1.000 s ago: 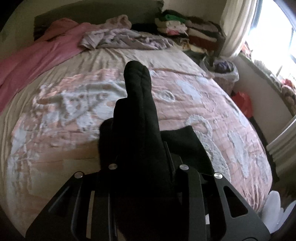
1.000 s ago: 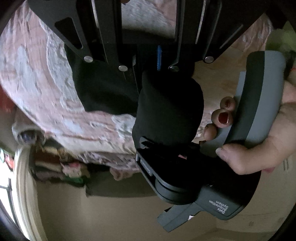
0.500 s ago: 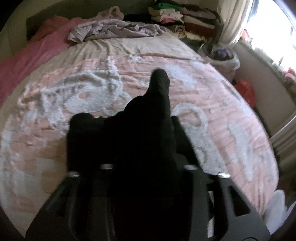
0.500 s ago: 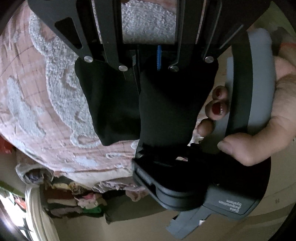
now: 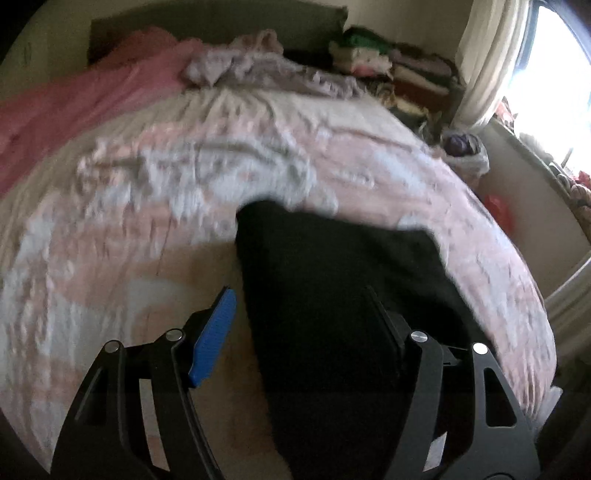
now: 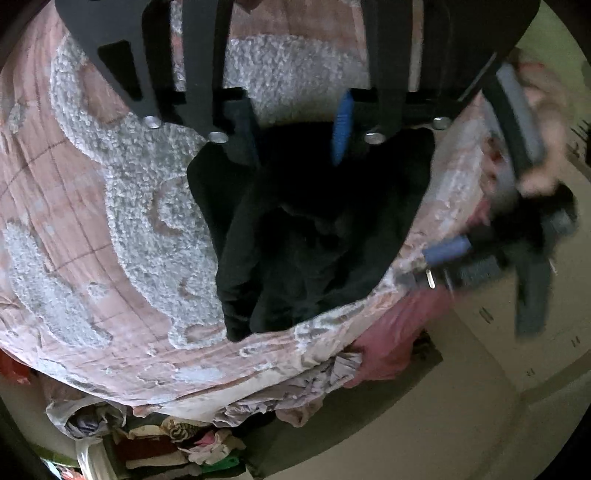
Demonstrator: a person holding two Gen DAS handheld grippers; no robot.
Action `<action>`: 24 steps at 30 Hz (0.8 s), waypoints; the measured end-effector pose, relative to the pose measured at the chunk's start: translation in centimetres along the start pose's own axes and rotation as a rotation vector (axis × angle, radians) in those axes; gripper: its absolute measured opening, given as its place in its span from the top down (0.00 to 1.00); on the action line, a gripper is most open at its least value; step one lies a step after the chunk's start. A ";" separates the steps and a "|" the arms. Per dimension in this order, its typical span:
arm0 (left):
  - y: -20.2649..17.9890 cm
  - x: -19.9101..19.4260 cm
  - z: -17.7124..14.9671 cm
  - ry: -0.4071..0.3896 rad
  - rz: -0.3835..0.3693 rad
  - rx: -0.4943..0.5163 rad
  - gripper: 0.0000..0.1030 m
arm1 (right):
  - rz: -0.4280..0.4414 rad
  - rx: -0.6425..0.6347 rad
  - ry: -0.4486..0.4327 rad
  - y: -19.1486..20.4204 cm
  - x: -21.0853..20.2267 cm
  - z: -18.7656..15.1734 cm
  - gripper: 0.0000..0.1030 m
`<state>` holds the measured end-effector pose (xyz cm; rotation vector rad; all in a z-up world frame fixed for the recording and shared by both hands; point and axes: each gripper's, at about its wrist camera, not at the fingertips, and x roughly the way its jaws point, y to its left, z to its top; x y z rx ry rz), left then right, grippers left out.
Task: Fold small clothes
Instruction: 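Lay the lifted end onto the sweatshirt and open the right tool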
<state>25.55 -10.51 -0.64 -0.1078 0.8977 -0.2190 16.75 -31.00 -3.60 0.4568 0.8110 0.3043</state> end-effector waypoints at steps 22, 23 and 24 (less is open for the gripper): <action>-1.1 -0.3 -4.8 -0.011 -0.018 0.080 0.41 | 0.069 -0.058 0.103 -1.0 3.9 5.9 0.75; -1.2 -0.5 -4.8 -0.013 -0.017 0.084 0.41 | 0.074 -0.080 0.082 -0.6 3.5 6.0 0.79; -1.4 -0.6 -4.9 -0.014 -0.017 0.089 0.41 | 0.090 -0.114 0.047 0.0 2.7 6.1 0.79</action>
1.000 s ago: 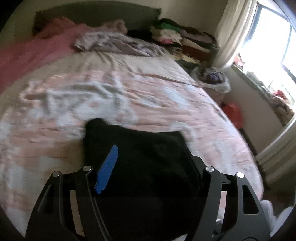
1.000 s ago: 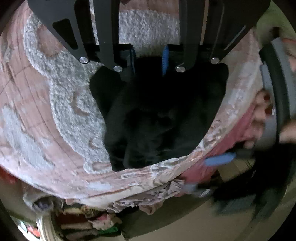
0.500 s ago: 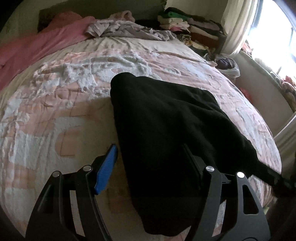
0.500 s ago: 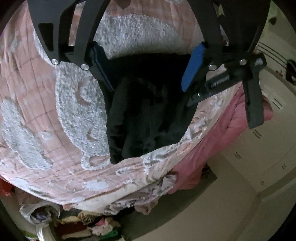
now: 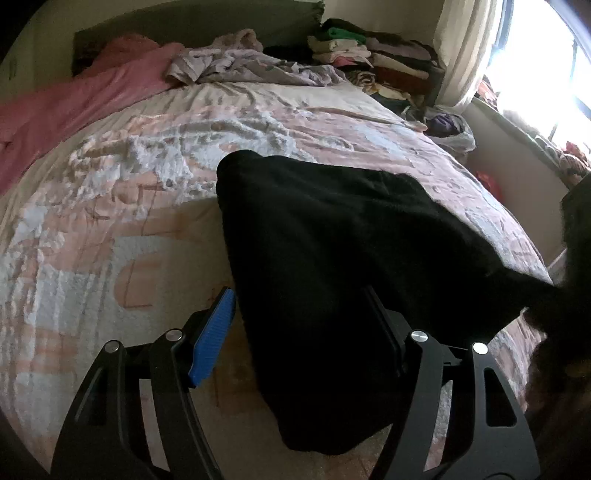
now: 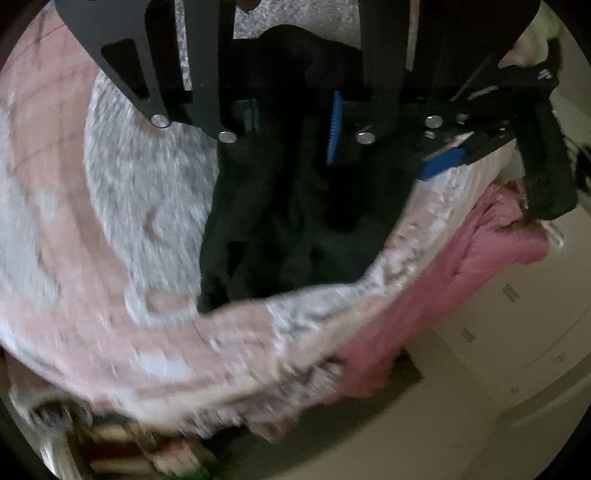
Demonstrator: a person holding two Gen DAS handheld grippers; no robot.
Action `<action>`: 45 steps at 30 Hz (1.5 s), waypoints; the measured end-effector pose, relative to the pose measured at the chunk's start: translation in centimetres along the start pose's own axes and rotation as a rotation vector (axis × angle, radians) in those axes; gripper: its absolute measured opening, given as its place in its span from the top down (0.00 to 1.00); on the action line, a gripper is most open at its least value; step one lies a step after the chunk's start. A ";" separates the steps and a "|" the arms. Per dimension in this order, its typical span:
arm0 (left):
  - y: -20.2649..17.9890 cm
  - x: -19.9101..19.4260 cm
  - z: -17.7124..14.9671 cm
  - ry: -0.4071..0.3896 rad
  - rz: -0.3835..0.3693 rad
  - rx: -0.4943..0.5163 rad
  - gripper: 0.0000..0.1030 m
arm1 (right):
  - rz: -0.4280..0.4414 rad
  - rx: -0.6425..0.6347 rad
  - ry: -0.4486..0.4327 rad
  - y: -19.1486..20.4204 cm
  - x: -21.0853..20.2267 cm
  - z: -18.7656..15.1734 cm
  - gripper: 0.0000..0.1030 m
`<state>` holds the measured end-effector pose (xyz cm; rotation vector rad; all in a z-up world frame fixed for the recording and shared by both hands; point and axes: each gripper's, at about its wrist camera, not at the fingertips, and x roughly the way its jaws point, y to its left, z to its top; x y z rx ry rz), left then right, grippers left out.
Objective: Fold small clothes
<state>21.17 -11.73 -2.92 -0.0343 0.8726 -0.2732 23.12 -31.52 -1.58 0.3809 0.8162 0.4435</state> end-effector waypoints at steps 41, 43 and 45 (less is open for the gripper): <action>-0.2 -1.4 -2.5 0.032 -0.045 0.012 0.34 | -0.246 0.025 0.022 -1.3 -2.0 -4.6 0.41; -0.2 -1.6 -2.6 0.029 -0.045 0.010 0.34 | -0.263 0.007 -0.006 -0.7 -3.0 -4.8 0.25; -0.2 -1.8 -2.6 0.028 -0.041 0.011 0.34 | -0.280 -0.003 -0.034 -0.3 -4.2 -5.0 0.18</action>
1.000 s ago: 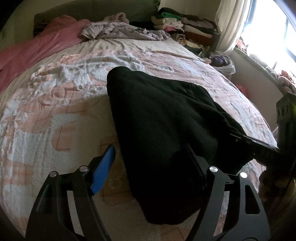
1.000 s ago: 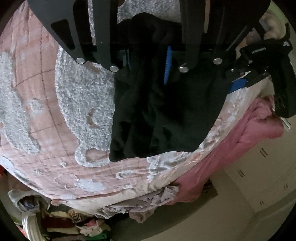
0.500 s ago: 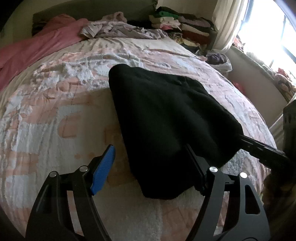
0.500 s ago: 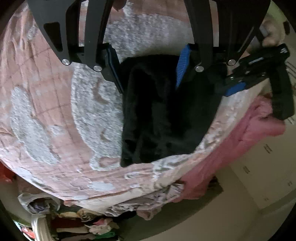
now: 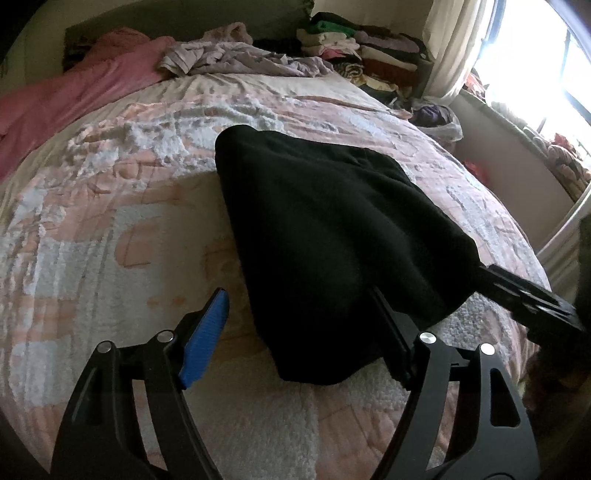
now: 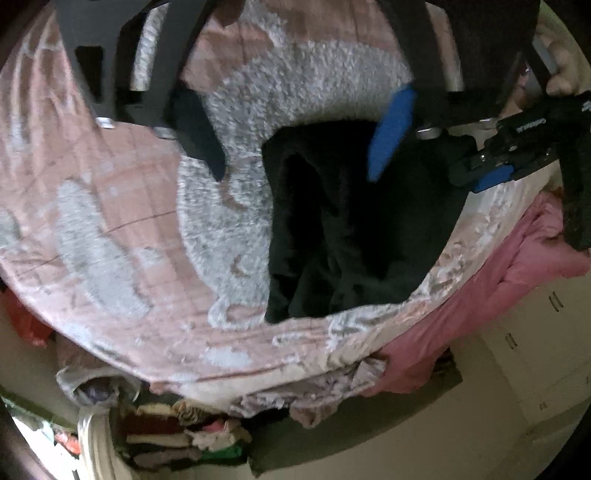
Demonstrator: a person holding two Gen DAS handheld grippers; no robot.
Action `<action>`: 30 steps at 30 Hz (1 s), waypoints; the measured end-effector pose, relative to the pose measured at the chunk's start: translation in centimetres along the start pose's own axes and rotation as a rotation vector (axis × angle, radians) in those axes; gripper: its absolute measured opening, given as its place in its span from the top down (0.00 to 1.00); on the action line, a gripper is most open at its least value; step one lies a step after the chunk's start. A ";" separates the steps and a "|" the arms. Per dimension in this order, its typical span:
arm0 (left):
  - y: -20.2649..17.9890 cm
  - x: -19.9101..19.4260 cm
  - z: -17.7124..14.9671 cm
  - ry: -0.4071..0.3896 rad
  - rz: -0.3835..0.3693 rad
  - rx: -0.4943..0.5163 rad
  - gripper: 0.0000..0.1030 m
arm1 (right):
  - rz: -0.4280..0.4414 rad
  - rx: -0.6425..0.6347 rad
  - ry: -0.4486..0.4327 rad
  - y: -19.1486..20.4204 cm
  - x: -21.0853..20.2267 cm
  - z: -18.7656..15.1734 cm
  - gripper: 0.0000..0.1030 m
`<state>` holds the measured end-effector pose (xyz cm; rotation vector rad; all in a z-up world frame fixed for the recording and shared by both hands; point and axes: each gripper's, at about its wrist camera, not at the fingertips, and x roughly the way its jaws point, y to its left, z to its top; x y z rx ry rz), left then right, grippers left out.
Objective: Fold small clothes
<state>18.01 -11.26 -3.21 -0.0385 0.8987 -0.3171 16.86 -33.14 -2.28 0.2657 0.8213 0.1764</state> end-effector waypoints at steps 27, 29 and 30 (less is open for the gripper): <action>0.1 -11.0 -3.1 -0.175 0.048 0.058 0.09 | -0.018 -0.169 -0.265 5.3 -12.4 -4.7 0.04; 0.4 -11.7 -3.9 -0.182 0.056 0.055 0.09 | -0.015 -0.176 -0.275 5.6 -12.7 -5.0 0.04; 0.5 -11.8 -4.2 -0.184 0.058 0.054 0.09 | -0.012 -0.184 -0.275 5.8 -12.7 -5.2 0.04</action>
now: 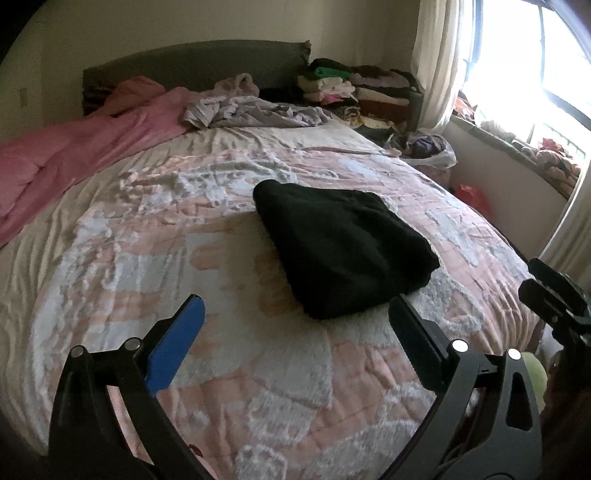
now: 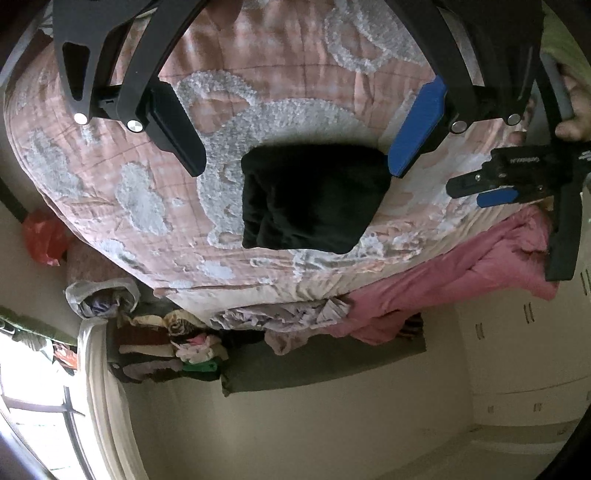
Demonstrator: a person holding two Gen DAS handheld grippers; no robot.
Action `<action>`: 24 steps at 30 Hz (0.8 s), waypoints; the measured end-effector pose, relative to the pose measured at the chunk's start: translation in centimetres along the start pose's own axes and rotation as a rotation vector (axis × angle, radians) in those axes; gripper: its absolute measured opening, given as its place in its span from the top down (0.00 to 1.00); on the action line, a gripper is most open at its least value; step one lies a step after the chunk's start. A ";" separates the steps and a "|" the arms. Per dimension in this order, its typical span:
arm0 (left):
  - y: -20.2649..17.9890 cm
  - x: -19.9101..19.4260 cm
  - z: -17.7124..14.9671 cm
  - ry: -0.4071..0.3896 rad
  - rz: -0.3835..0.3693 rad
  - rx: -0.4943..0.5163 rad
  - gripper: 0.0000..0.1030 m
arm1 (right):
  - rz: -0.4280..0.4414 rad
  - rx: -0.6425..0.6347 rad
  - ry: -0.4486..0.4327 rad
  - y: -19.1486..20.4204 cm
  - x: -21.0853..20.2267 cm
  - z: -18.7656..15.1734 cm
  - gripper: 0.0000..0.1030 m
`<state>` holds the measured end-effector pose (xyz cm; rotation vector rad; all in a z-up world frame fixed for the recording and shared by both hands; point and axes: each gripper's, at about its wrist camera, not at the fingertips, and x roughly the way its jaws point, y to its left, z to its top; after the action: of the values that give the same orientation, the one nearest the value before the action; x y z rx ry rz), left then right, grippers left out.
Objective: Fold small clothes
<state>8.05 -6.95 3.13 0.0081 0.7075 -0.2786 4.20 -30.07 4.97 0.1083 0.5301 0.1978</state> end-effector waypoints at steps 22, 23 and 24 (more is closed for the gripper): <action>3.3 0.4 -6.9 0.087 0.040 -0.061 0.09 | -0.052 -0.030 0.142 2.6 1.9 -5.2 0.04; 3.2 0.4 -6.9 0.089 0.043 -0.059 0.09 | -0.052 -0.027 0.137 2.6 1.8 -5.1 0.04; 3.3 0.4 -6.9 0.089 0.044 -0.059 0.09 | -0.050 -0.025 0.136 2.5 1.8 -5.1 0.04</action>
<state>4.75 -3.21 -2.60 -0.0205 0.8029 -0.2163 2.72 -26.94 0.10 0.0569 0.6644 0.1636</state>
